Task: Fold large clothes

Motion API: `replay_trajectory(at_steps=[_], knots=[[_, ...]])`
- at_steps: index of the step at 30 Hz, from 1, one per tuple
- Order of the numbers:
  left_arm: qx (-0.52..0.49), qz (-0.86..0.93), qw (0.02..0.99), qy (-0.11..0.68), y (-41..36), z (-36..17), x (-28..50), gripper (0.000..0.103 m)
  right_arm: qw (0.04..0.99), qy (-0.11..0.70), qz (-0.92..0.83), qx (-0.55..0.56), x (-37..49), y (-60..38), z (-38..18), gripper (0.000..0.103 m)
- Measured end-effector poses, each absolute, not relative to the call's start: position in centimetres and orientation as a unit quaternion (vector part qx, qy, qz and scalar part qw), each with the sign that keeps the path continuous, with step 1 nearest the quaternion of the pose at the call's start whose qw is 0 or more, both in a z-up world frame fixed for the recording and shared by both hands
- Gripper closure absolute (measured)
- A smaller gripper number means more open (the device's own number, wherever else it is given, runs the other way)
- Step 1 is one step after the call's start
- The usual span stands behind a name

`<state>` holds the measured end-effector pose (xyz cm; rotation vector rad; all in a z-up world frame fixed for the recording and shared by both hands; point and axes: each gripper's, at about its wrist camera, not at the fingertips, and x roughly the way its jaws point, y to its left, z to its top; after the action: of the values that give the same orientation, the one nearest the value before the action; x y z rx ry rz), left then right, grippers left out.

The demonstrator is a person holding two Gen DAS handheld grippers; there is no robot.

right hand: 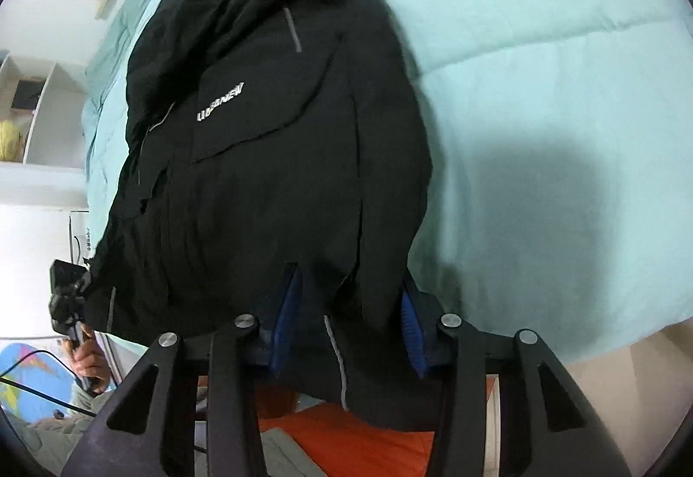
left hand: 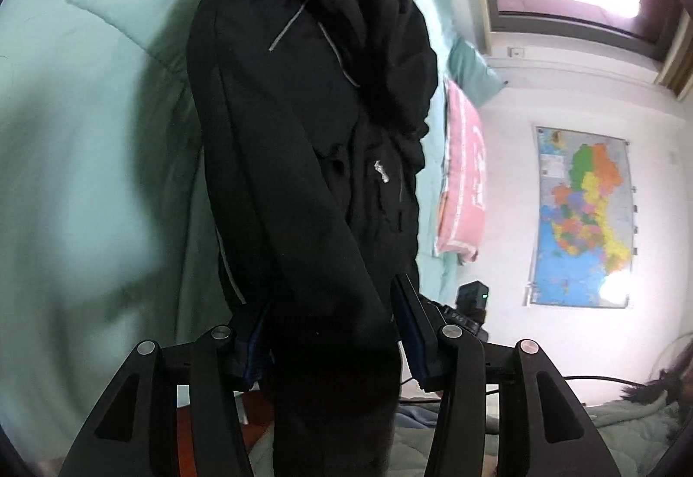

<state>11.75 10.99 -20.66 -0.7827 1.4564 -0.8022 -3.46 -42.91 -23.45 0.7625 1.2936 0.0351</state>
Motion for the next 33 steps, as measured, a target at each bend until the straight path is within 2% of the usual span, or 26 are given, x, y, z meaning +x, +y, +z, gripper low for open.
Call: replay_trajectory(at_steps=[5,7,10,11,12,13,15,26,33], knots=[[-0.218,-0.283,0.606,0.71,9.3,-24.1,10.4,0.052,0.708,0.614,0.008,0.35,-4.0,-42.6,-26.1,0.052],[-0.194,-0.275,0.614,0.714,8.5,-24.3,9.8,0.052,0.697,0.63,0.018,0.343,-4.2,-42.1,-27.2,0.037],[-0.206,-0.27,0.627,0.701,7.9,-23.6,9.8,0.052,0.693,0.638,0.028,0.334,-4.5,-41.2,-27.8,0.036],[-0.206,-0.272,0.637,0.691,8.1,-23.0,9.6,0.055,0.699,0.632,0.03,0.334,-4.4,-41.0,-27.4,0.041],[-0.205,-0.276,0.647,0.681,8.0,-22.5,9.6,0.074,0.702,0.626,0.031,0.337,-4.5,-40.9,-27.0,0.063],[-0.202,-0.281,0.654,0.673,7.9,-22.0,9.7,0.085,0.709,0.611,0.04,0.348,-4.4,-41.1,-26.4,0.072],[-0.213,-0.292,0.661,0.657,8.2,-20.7,10.0,0.09,0.722,0.59,0.047,0.357,-4.2,-41.4,-25.1,0.08],[-0.285,-0.342,0.704,0.554,8.9,-12.3,16.3,0.09,0.775,0.496,0.084,0.382,0.0,-44.5,-15.8,0.08],[-0.288,-0.359,0.734,0.5,10.5,-6.5,22.5,0.089,0.806,0.428,0.089,0.399,5.8,-47.8,-9.9,0.08]])
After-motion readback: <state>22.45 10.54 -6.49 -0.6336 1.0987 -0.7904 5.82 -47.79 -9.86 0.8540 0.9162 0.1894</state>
